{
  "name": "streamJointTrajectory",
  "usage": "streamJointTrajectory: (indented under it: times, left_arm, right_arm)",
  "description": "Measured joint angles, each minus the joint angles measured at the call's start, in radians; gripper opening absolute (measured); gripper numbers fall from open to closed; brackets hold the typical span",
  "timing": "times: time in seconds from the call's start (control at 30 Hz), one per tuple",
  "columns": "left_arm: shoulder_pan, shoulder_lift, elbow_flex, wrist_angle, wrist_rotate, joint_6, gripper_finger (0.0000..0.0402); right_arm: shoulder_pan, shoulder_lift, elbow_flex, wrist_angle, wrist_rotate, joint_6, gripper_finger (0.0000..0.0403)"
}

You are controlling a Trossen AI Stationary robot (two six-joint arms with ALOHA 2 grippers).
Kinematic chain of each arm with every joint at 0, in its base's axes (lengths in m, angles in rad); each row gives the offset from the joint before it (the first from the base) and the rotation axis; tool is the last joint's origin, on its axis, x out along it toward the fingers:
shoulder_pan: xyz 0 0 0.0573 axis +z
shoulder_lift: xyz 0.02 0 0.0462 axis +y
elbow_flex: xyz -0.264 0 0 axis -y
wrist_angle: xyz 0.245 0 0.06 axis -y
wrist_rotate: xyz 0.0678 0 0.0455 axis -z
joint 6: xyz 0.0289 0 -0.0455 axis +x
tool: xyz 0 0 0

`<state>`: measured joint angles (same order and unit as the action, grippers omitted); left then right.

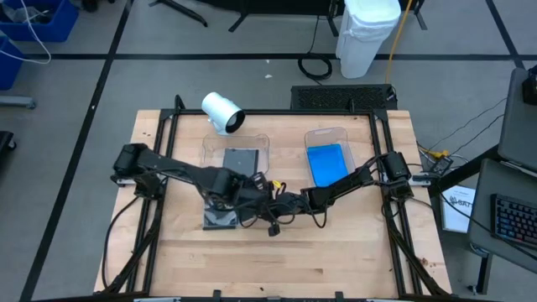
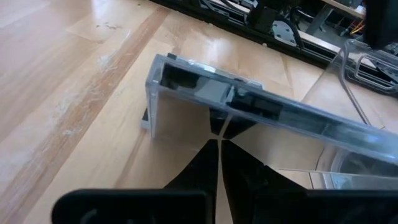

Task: Pick & place jewel cases by type
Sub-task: Put the bottom black cd case into the left transparent bin

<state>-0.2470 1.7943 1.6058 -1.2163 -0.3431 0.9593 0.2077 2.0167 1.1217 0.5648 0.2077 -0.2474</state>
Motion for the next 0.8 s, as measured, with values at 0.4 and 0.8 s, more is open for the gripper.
streamJointTrajectory:
  times: [0.4, 0.8]
  left_arm:
    - [0.012, 0.013, 0.000, 0.059, 0.051, 0.055, 0.0190]
    - [0.016, 0.023, 0.001, 0.082, 0.115, 0.057, 0.0190]
  right_arm:
    - [0.002, 0.000, 0.000, -0.009, -0.003, 0.001, 0.0015]
    - [0.003, 0.000, 0.000, -0.001, -0.002, -0.003, 0.0015]
